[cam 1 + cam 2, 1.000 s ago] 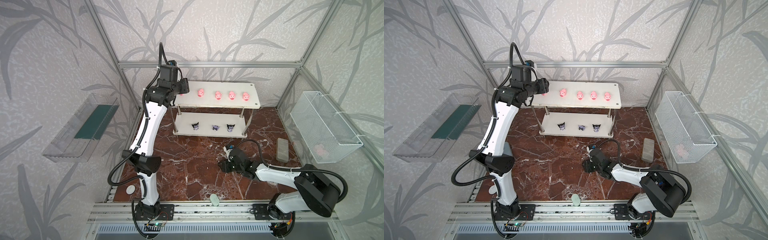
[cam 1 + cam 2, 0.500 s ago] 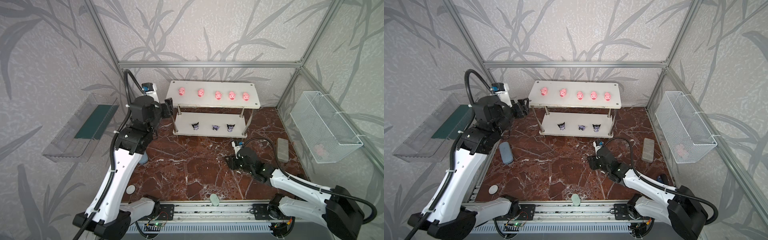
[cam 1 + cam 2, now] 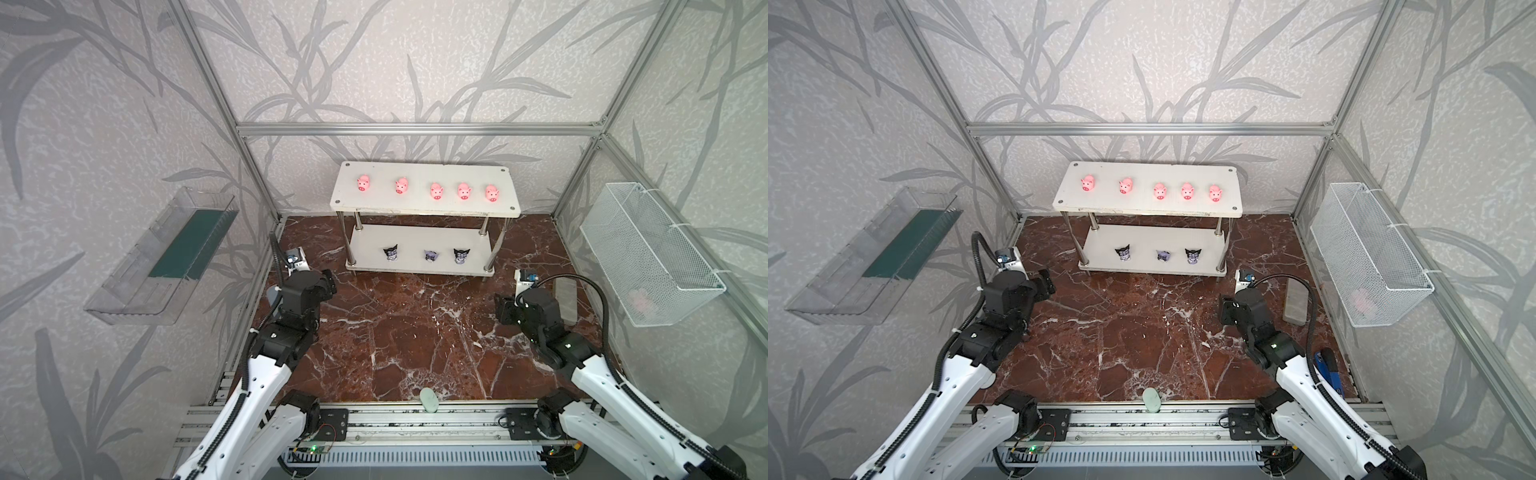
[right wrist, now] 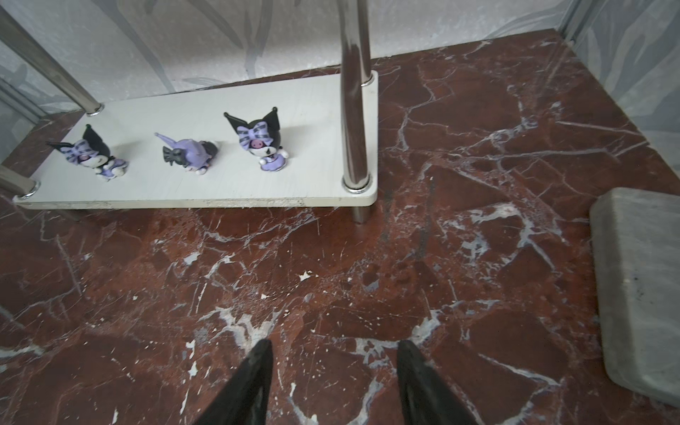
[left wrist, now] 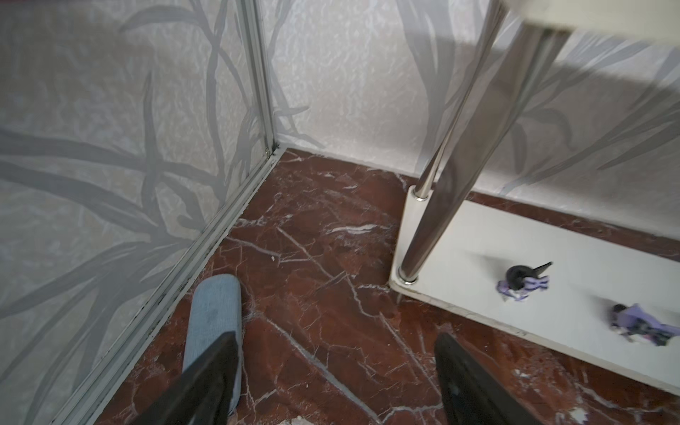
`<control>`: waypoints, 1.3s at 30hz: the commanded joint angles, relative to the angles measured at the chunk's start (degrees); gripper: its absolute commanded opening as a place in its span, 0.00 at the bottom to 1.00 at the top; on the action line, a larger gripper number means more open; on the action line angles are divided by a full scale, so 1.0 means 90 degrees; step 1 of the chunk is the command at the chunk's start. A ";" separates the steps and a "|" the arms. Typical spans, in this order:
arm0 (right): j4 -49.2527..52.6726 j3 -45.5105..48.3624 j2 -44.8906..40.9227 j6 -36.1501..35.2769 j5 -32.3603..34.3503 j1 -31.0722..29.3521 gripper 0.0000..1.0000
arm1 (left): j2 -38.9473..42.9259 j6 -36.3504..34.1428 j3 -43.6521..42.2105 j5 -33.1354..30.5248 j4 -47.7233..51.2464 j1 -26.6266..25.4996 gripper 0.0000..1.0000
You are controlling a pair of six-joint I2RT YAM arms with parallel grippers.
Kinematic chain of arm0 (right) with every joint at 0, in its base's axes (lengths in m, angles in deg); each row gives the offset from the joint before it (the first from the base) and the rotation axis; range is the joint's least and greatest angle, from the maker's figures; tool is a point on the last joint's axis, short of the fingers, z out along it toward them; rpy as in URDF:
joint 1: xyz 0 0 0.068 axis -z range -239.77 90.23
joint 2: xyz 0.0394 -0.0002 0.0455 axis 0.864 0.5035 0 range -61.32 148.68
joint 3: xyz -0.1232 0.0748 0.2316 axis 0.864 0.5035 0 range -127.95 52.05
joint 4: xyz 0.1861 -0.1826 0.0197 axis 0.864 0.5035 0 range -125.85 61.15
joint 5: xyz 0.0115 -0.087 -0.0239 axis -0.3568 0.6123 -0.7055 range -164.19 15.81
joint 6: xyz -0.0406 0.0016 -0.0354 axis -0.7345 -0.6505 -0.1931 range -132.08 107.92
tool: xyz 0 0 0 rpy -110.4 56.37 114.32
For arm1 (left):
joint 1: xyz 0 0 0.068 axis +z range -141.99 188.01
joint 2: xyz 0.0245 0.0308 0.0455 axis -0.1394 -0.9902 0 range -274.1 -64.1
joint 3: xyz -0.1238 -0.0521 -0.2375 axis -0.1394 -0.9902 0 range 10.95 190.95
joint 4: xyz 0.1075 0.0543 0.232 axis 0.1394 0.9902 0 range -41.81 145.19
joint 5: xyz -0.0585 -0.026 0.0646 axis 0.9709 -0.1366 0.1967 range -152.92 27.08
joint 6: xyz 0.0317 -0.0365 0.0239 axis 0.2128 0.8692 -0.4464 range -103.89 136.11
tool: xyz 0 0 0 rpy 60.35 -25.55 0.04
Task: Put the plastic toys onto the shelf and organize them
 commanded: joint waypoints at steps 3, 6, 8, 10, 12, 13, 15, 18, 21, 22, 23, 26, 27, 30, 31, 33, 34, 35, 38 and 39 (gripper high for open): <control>-0.0249 -0.0022 0.0083 -0.0420 0.0413 0.0186 0.56 | 0.0025 -0.0090 -0.1558 -0.0633 -0.2573 0.0236 0.84; -0.0363 0.0029 0.0054 -0.0543 0.0354 0.0217 0.56 | -0.0224 -0.0365 -0.1916 -0.0653 -0.3317 0.0439 0.85; -0.0453 0.0095 0.0014 -0.0566 0.0354 0.0227 0.56 | -0.0425 -0.0620 -0.2087 -0.0672 -0.3732 0.0616 0.85; -0.0485 0.0132 0.0031 -0.0568 0.0375 0.0246 0.56 | -0.0714 -0.0649 -0.2207 -0.0471 -0.4045 0.0919 0.85; -0.0464 0.0113 0.0062 -0.0577 0.0392 0.0255 0.56 | -0.1035 -0.0759 -0.2317 -0.0309 -0.4468 0.1104 0.85; -0.0450 0.0120 0.0055 -0.0581 0.0407 0.0256 0.55 | -0.1240 -0.0785 -0.2384 -0.0183 -0.4737 0.1233 0.85; -0.0519 0.0183 -0.0008 -0.0608 0.0402 0.0256 0.56 | -0.1727 -0.0787 -0.2504 0.0252 -0.5353 0.1496 0.86; -0.0651 0.0288 -0.0056 -0.0671 0.0461 0.0265 0.56 | -0.2771 -0.0930 -0.2534 0.0578 -0.6385 0.1703 0.86; -0.0658 0.0251 0.0074 -0.0729 0.0617 0.0274 0.56 | -0.3643 -0.1147 -0.2340 0.0601 -0.6999 0.1748 0.86; -0.0684 0.0250 0.0119 -0.0743 0.0671 0.0276 0.56 | -0.3800 -0.1235 -0.2257 0.0752 -0.7062 0.1760 0.86; -0.0737 0.0273 0.0166 -0.0761 0.0711 0.0273 0.56 | -0.3961 -0.1296 -0.2150 0.0740 -0.7129 0.1774 0.87; -0.1123 0.0387 0.0307 -0.0852 0.0878 0.0285 0.57 | -0.4441 -0.1250 -0.1815 0.0869 -0.6777 0.1786 0.87; -0.1293 0.0437 0.0384 -0.0905 0.0963 0.0294 0.57 | -0.4681 -0.1400 -0.1838 0.0986 -0.7190 0.1779 0.87; -0.1843 0.0556 0.0671 -0.1028 0.1154 0.0376 0.57 | -0.4771 -0.1355 -0.1889 0.1056 -0.7314 0.1771 0.88; -0.2050 0.0593 0.0787 -0.1059 0.1223 0.0415 0.57 | -0.4809 -0.1413 -0.1889 0.1027 -0.7405 0.1769 0.88; -0.2355 0.0630 0.1000 -0.1112 0.1351 0.0563 0.57 | -0.4796 -0.1400 -0.1887 0.1029 -0.7373 0.1777 0.89; -0.2529 0.0657 0.1117 -0.1103 0.1436 0.0661 0.58 | -0.4813 -0.1412 -0.1902 0.1027 -0.7403 0.1772 0.89; -0.2650 0.0677 0.1212 -0.1110 0.1479 0.0774 0.58 | -0.4804 -0.1405 -0.1894 0.1031 -0.7386 0.1775 0.90; -0.3221 0.0763 0.1562 -0.1170 0.1551 0.1149 0.59 | -0.4814 -0.1405 -0.1902 0.1031 -0.7396 0.1771 0.99; -0.3421 0.0791 0.1674 -0.1215 0.1527 0.1258 0.59 | -0.4838 -0.1408 -0.1918 0.1021 -0.7462 0.1771 0.99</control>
